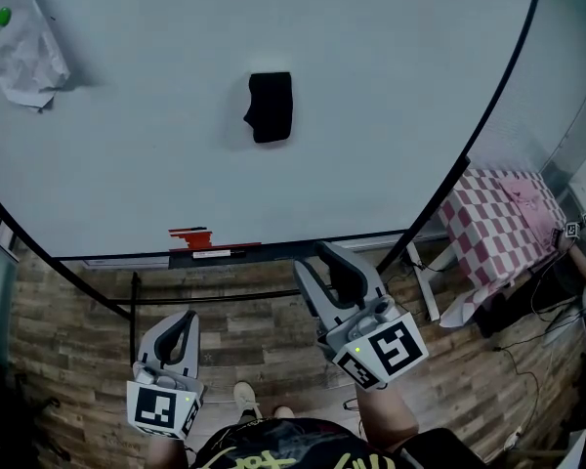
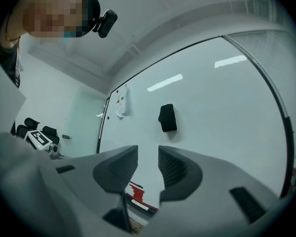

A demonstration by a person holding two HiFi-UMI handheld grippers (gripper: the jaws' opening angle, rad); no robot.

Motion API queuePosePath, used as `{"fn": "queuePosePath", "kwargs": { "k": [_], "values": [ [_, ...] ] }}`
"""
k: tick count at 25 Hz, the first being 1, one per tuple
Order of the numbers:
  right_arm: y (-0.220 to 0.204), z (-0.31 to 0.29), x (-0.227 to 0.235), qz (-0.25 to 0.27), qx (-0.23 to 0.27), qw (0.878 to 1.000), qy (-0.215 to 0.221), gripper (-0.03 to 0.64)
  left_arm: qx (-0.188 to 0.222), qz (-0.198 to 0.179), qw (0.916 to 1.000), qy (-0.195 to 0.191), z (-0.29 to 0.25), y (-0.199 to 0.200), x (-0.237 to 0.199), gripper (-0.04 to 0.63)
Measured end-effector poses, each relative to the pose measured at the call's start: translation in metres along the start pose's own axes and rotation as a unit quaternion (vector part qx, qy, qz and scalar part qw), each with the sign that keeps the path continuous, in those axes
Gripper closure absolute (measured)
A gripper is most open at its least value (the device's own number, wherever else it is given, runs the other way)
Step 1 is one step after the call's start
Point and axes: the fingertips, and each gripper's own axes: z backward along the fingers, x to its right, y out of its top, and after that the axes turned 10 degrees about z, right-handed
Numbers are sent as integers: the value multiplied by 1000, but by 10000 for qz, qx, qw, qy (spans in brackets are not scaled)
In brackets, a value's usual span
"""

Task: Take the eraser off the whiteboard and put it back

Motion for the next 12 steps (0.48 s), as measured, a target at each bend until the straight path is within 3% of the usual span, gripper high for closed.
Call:
{"fn": "queuePosePath", "kwargs": {
  "k": [12],
  "values": [
    [-22, 33, -17, 31, -264, 9996, 25, 538, 90, 15, 10000, -4, 12, 1, 18, 589]
  ]
}}
